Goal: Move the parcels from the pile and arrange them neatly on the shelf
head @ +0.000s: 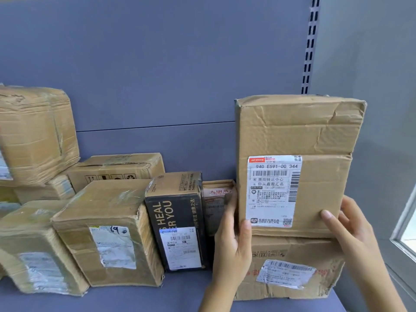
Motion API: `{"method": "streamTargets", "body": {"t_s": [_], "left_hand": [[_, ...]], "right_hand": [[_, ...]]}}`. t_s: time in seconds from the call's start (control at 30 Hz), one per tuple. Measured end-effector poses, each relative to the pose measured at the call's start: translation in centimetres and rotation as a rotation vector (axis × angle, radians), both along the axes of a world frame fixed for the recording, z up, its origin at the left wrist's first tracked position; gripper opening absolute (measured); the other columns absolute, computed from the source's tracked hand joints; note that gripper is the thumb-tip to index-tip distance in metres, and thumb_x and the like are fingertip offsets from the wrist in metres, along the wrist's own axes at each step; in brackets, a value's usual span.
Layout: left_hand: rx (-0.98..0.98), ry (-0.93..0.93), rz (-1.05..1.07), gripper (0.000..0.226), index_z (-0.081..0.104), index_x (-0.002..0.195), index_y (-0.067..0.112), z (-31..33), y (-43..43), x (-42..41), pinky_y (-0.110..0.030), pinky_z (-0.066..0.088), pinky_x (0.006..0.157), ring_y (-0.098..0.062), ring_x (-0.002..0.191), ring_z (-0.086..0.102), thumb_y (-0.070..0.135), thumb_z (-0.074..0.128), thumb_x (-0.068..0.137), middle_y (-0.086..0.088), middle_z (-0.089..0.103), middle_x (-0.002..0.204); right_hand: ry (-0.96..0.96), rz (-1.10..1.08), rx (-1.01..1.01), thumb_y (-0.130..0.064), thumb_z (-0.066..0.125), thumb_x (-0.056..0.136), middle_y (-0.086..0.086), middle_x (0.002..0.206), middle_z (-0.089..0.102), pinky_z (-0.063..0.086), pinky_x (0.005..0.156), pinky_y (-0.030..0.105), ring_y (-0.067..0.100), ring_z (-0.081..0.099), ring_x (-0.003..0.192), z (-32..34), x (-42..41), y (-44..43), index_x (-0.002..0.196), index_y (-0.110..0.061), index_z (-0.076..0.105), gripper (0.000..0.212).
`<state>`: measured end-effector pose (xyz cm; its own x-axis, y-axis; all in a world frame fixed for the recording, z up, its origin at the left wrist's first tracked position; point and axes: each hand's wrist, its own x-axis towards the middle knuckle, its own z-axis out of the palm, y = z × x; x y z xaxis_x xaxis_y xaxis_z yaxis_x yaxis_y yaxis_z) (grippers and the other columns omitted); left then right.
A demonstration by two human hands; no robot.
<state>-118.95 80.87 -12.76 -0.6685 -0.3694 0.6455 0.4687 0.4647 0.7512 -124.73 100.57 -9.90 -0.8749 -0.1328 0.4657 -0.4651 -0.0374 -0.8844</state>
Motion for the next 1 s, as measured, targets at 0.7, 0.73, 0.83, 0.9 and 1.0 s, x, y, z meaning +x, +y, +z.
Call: {"method": "streamTargets", "body": {"t_s": [0.7,0.73,0.83,0.9,1.0], "left_hand": [[0.001,0.028,0.13,0.036,0.038,0.13,0.043,0.1,-2.9,-0.2,-0.003,0.034,0.093,0.011,0.12,0.047,0.044,0.036,0.093,0.021,0.051,0.131],[-0.008,0.023,0.142,0.036,0.037,0.13,0.044,0.0,-2.8,-0.1,-0.002,0.034,0.093,0.013,0.12,0.046,0.042,0.036,0.094,0.022,0.05,0.131],[-0.03,-0.009,0.183,0.036,0.034,0.13,0.045,0.0,-2.6,0.4,0.0,0.032,0.093,0.018,0.118,0.043,0.032,0.036,0.097,0.025,0.047,0.13],[-0.027,-0.029,0.207,0.035,0.036,0.132,0.041,0.0,-2.3,0.7,0.0,0.032,0.093,0.014,0.118,0.043,0.034,0.036,0.098,0.024,0.048,0.13],[-0.009,-0.071,0.243,0.044,0.044,0.138,0.024,0.3,-1.8,1.0,-0.002,0.032,0.094,0.001,0.122,0.046,0.038,0.038,0.097,0.013,0.052,0.134]], "right_hand": [[-0.043,0.039,0.039,-0.064,0.057,0.07,-0.014,0.112,0.069,0.045,0.081,0.019,0.003,0.064,0.105,0.1,-0.6,-3.6,0.118,-0.044,0.055,0.052],[-0.047,0.042,0.044,-0.064,0.057,0.07,-0.014,0.113,0.069,0.045,0.082,0.021,0.004,0.063,0.106,0.0,-0.6,-3.6,0.12,-0.044,0.054,0.054],[-0.048,0.034,0.063,-0.065,0.055,0.071,-0.014,0.118,0.067,0.044,0.082,0.021,0.003,0.062,0.109,-0.1,-0.6,-3.5,0.123,-0.045,0.053,0.056],[-0.037,0.027,0.081,-0.062,0.056,0.074,-0.013,0.12,0.066,0.044,0.083,0.02,0.003,0.061,0.11,-0.1,-0.4,-3.6,0.124,-0.044,0.053,0.053],[0.005,0.007,0.136,-0.043,0.059,0.09,-0.015,0.123,0.063,0.045,0.084,0.021,-0.001,0.06,0.108,-0.1,-0.6,-3.7,0.124,-0.046,0.052,0.035]]}}
